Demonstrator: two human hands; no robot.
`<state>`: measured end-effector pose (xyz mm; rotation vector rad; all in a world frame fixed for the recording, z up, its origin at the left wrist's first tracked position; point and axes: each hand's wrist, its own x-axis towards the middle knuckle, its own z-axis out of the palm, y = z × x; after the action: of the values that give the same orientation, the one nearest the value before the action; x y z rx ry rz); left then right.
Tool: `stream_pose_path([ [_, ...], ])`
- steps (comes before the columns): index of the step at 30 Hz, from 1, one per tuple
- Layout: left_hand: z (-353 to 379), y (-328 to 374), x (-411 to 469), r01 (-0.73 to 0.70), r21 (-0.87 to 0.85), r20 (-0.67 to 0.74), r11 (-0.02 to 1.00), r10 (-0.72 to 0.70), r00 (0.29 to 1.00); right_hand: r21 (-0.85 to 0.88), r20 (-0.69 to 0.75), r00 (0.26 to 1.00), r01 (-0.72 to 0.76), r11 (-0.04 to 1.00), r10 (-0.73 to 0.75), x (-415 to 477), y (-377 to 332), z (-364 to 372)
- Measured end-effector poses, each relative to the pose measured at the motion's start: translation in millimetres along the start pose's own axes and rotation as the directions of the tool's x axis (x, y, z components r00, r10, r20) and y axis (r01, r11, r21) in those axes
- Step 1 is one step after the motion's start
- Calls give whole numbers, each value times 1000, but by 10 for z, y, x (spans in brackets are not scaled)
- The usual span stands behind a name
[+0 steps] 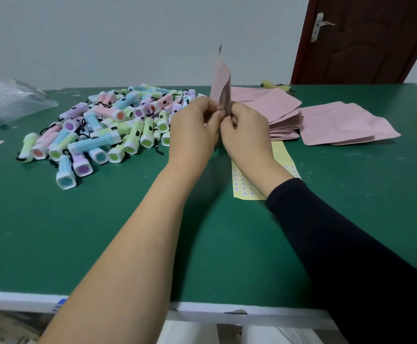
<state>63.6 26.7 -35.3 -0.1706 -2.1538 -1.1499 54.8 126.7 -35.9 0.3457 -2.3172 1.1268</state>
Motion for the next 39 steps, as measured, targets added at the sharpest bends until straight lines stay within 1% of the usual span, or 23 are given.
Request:
stream_pose_path([
  [2,-19,-1,11,19,-15,-4,1000,-19,1000,5,11,1000,2,1000,-2,-2,2,13],
  [6,-34,21,10,44,-49,-20,998,-45,999,-64,5,998,62,996,-62,-24,-4,29],
  [14,-66,4,47,63,-16,17,998,-63,998,-142,25,992,128,982,-126,4,7,11],
  [25,-81,5,50,91,-22,51,996,-90,995,-138,22,993,115,984,-113,16,26,6],
  [31,-100,19,52,106,-53,72,993,-102,992,-141,28,991,136,981,-133,13,13,-2],
  [33,-115,25,64,121,-92,64,988,-116,991,-108,2,992,125,986,-126,27,-1,-41],
  [36,-139,40,65,140,-218,22,966,-139,990,19,-101,988,116,993,-113,39,-6,-113],
  [37,-136,39,61,140,-230,11,963,-141,990,33,-107,988,117,993,-113,43,4,-112],
  [39,-109,20,44,149,-181,17,972,-149,989,-28,-44,993,106,994,-107,45,35,-78],
])
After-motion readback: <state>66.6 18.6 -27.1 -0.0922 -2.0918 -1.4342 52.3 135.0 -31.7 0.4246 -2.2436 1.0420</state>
